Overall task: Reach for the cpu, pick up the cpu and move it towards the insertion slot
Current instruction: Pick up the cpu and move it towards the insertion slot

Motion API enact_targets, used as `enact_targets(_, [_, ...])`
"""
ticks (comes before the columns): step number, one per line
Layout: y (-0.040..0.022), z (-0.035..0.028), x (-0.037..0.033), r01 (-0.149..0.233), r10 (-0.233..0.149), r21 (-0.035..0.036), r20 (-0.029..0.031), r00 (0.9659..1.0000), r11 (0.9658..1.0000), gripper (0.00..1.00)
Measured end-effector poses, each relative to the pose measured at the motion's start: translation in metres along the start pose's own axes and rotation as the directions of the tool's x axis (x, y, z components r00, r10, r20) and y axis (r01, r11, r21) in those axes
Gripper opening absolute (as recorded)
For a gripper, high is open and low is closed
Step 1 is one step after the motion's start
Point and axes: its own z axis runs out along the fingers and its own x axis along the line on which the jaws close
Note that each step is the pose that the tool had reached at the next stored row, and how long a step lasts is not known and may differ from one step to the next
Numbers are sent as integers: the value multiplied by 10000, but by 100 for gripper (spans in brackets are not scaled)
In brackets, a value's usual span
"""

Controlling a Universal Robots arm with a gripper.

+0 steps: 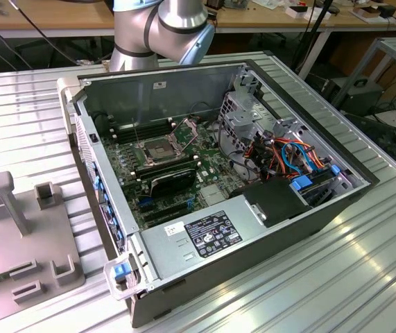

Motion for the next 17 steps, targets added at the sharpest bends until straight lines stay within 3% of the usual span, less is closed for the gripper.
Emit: enact_targets(17, [-1, -2, -123, -1, 1, 0, -1, 10000, 10000, 55])
